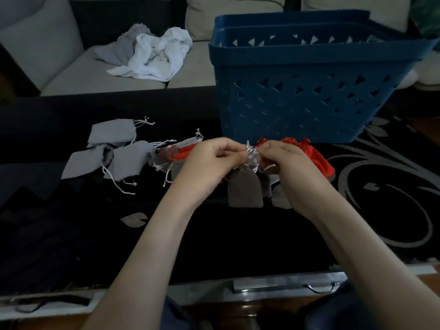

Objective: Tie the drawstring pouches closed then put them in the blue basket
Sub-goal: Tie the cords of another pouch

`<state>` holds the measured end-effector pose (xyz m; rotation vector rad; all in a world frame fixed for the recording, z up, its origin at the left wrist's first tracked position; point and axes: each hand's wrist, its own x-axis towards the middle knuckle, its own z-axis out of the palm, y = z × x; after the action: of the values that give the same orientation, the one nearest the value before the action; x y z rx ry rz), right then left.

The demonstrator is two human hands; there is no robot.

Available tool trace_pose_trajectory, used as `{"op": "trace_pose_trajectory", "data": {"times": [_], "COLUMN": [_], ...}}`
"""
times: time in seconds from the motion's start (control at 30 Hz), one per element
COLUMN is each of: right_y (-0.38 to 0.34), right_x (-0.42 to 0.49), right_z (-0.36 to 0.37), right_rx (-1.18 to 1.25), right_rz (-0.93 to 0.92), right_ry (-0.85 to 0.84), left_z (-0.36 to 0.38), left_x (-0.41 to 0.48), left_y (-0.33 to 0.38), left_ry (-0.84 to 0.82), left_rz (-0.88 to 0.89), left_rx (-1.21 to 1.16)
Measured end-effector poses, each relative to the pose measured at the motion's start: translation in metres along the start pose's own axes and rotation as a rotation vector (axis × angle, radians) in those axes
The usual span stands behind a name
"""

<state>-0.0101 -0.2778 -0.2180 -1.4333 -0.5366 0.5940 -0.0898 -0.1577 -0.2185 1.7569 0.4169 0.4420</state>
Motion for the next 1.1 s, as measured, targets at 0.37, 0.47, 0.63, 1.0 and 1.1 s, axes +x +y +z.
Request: {"op": "trace_pose_trajectory", "data": {"times": [0.37, 0.47, 0.63, 1.0, 1.1], "right_y": [0.012, 0.014, 0.012, 0.008, 0.009], "right_x": [0.001, 0.001, -0.001, -0.003, -0.003], "right_z": [0.005, 0.008, 0.009, 0.007, 0.008], "right_rx": [-0.215, -0.271, -0.318, -0.466, -0.472], "right_rz": [-0.288, -0.333, -0.386, -0.376, -0.370], "right_ry": [-0.003, 0.057, 0.141, 0.180, 0.166], "left_z": [0.006, 0.007, 0.007, 0.006, 0.010], "left_x": [-0.001, -0.002, -0.003, -0.007, -0.007], "left_y": [0.000, 0.001, 0.003, 0.004, 0.003], "left_ry": [0.133, 0.150, 0.145, 0.027, 0.107], "left_rz": [0.092, 0.114, 0.151, 0.145, 0.166], "left_rx": [0.046, 0.082, 0.148, 0.211, 0.249]}}
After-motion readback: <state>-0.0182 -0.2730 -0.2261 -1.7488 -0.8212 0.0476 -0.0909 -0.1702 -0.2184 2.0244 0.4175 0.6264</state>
